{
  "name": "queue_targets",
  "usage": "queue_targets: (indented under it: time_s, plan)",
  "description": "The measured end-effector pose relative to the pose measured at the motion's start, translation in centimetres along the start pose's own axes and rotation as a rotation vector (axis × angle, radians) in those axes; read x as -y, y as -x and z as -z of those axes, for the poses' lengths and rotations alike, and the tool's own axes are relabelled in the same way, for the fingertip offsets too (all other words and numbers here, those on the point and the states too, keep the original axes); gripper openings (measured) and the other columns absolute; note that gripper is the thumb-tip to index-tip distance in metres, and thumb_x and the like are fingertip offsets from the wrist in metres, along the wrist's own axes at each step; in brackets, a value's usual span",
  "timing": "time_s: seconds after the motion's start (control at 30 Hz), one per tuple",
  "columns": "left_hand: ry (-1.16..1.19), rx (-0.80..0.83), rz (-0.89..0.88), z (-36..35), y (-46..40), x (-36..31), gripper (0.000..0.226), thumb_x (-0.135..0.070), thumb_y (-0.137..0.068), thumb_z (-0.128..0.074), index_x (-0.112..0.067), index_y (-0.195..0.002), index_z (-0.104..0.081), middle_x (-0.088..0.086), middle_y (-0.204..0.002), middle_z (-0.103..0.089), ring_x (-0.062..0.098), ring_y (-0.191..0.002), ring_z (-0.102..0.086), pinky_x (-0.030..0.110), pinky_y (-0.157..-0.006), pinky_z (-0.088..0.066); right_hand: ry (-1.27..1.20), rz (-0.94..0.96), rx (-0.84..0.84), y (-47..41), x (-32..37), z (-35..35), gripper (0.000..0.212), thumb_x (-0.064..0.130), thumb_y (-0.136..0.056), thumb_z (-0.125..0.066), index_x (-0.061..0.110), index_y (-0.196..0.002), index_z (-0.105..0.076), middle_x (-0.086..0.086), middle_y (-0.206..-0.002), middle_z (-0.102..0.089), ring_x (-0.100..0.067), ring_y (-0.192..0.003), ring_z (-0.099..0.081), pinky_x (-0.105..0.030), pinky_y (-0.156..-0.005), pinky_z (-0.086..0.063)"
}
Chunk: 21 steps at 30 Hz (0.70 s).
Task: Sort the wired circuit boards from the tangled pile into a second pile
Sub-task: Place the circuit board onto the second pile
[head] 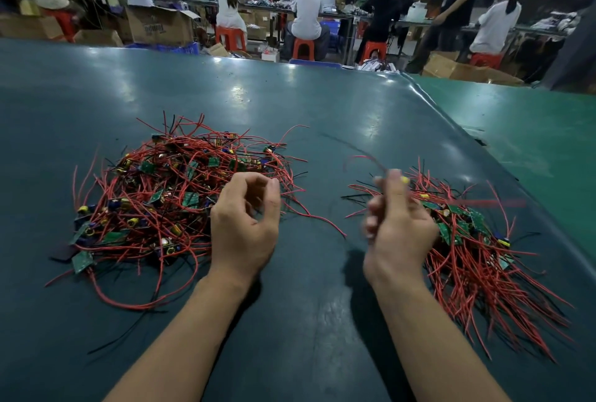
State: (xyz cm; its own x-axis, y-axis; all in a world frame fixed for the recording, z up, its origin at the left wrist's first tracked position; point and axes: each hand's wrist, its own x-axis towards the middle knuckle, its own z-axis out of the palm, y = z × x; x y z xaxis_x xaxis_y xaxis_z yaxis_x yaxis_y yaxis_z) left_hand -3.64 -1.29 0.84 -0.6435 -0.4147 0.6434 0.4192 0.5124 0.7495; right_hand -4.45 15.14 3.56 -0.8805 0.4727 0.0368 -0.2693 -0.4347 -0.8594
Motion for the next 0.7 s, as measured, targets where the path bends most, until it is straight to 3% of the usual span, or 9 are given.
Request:
queue_targets:
  time_s: [0.07, 0.13, 0.23, 0.3, 0.43, 0.5, 0.6, 0.7]
  plan:
    - [-0.306, 0.016, -0.15, 0.2, 0.0, 0.2, 0.013, -0.023, -0.082, -0.056, -0.018, -0.091, -0.065, -0.007, -0.087, -0.061, 0.02, -0.087, -0.053, 0.033, -0.078, -0.041, -0.2, -0.11, -0.181, -0.8, 0.5, 0.6, 0.032, 0.042, -0.096, -0.059, 0.014, -0.081, -0.062, 0.005, -0.049, -0.054, -0.006, -0.033, -0.038, -0.016, -0.035, -0.026]
    - [-0.54, 0.121, -0.095, 0.6, -0.1, 0.5, 0.035, -0.018, -0.068, -0.05, -0.021, -0.098, -0.068, -0.004, -0.099, -0.062, 0.025, -0.102, -0.048, 0.039, -0.086, -0.032, -0.239, -0.204, -0.246, -1.1, 0.4, 0.9, 0.033, 0.047, -0.097, -0.054, 0.015, -0.091, -0.06, 0.003, -0.055, -0.059, -0.007, -0.035, -0.04, -0.016, -0.036, -0.029]
    - [-0.758, 0.395, 0.049, 1.2, -0.4, 0.9, 0.051, -0.03, -0.065, -0.042, -0.029, -0.109, -0.067, -0.006, -0.112, -0.061, 0.023, -0.113, -0.042, 0.039, -0.093, -0.026, -0.169, -0.22, -0.176, -0.8, -0.3, 0.6, 0.028, 0.042, -0.1, -0.05, 0.016, -0.096, -0.059, 0.002, -0.058, -0.059, -0.009, -0.035, -0.038, -0.017, -0.037, -0.028]
    - [-0.82, 0.49, 0.054, 1.2, -0.4, 1.2, 0.047, -0.035, -0.069, -0.039, -0.032, -0.105, -0.07, -0.01, -0.111, -0.064, 0.021, -0.112, -0.046, 0.038, -0.093, -0.028, -0.147, -0.211, -0.122, -0.5, -0.7, 0.2, 0.031, 0.038, -0.101, -0.047, 0.014, -0.088, -0.06, 0.003, -0.052, -0.053, -0.01, -0.033, -0.035, -0.017, -0.037, -0.024]
    - [-0.663, 0.341, 0.022, 1.3, -0.7, 1.3, 0.019, -0.02, -0.086, -0.062, -0.024, -0.098, -0.077, -0.002, -0.102, -0.072, 0.027, -0.101, -0.059, 0.04, -0.09, -0.039, -0.127, -0.228, -0.112, -0.5, -0.9, 0.2, 0.034, 0.029, -0.101, -0.046, 0.01, -0.077, -0.061, 0.003, -0.047, -0.046, -0.01, -0.033, -0.033, -0.016, -0.037, -0.022]
    - [-0.626, 0.242, -0.025, 1.4, -0.8, 1.3, 0.02, -0.012, -0.086, -0.07, -0.017, -0.104, -0.077, 0.006, -0.104, -0.073, 0.033, -0.101, -0.059, 0.043, -0.087, -0.043, -0.103, -0.26, -0.116, -0.7, -0.9, 0.3, 0.032, 0.025, -0.1, -0.047, 0.01, -0.076, -0.06, 0.003, -0.047, -0.044, -0.009, -0.033, -0.032, -0.016, -0.037, -0.021]
    - [-0.709, 0.007, -0.067, 1.9, -1.2, 1.1, 0.024, -0.021, -0.087, -0.073, -0.016, -0.11, -0.075, 0.009, -0.104, -0.07, 0.037, -0.094, -0.055, 0.043, -0.078, -0.041, -0.043, -0.288, -0.077, -0.9, -1.1, 0.3, 0.031, 0.023, -0.1, -0.047, 0.011, -0.075, -0.06, 0.005, -0.045, -0.045, -0.007, -0.033, -0.031, -0.015, -0.036, -0.021]
    - [-0.519, -0.16, -0.196, 2.2, -1.5, 0.9, 0.027, -0.017, -0.091, -0.068, -0.008, -0.116, -0.072, 0.016, -0.088, -0.062, 0.033, -0.076, -0.054, 0.039, -0.068, -0.045, 0.137, -0.242, 0.1, -0.7, -1.4, 0.1, 0.028, 0.021, -0.099, -0.05, 0.011, -0.076, -0.063, 0.005, -0.046, -0.051, -0.006, -0.032, -0.034, -0.013, -0.035, -0.023]
